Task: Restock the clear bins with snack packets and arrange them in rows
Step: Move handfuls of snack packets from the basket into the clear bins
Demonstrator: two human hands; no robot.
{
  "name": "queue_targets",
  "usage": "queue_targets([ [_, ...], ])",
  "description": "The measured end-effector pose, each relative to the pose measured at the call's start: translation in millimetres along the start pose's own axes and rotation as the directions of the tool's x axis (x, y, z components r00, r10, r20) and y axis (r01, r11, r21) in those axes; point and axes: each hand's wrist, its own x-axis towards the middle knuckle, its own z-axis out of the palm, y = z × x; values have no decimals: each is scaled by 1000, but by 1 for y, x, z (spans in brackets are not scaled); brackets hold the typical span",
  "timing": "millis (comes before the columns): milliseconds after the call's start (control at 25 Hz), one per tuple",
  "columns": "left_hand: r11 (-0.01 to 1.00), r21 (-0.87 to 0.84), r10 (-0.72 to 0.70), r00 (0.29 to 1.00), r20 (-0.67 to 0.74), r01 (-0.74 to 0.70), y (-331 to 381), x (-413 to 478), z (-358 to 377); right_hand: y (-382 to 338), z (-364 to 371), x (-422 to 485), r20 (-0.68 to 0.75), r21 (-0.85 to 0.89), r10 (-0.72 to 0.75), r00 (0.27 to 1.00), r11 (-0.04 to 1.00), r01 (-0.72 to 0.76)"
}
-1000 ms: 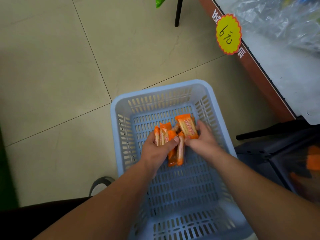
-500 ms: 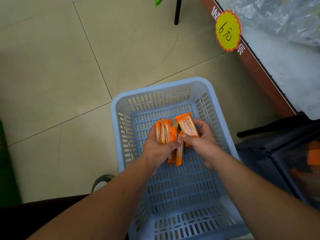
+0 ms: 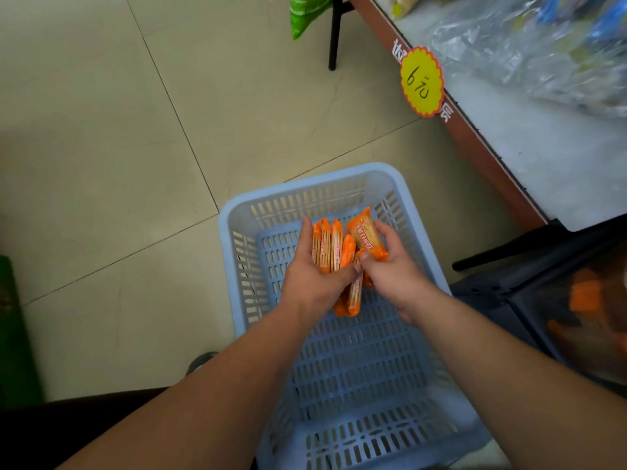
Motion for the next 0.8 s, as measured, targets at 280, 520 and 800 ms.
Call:
queue_targets([
  [280,977,27,206,967,150,-212,88,-87,3,-67,-51,-124,-51,-122,-162,985,980,155],
  [520,946,-87,319,853,412,-311,169,-223,53,-98,-133,-308,-284,-292,-258,923,941,173],
  [800,885,-36,378,669,640,-465,205,-342,149,-66,-241,-445,-525,-299,-181,832,954,19],
])
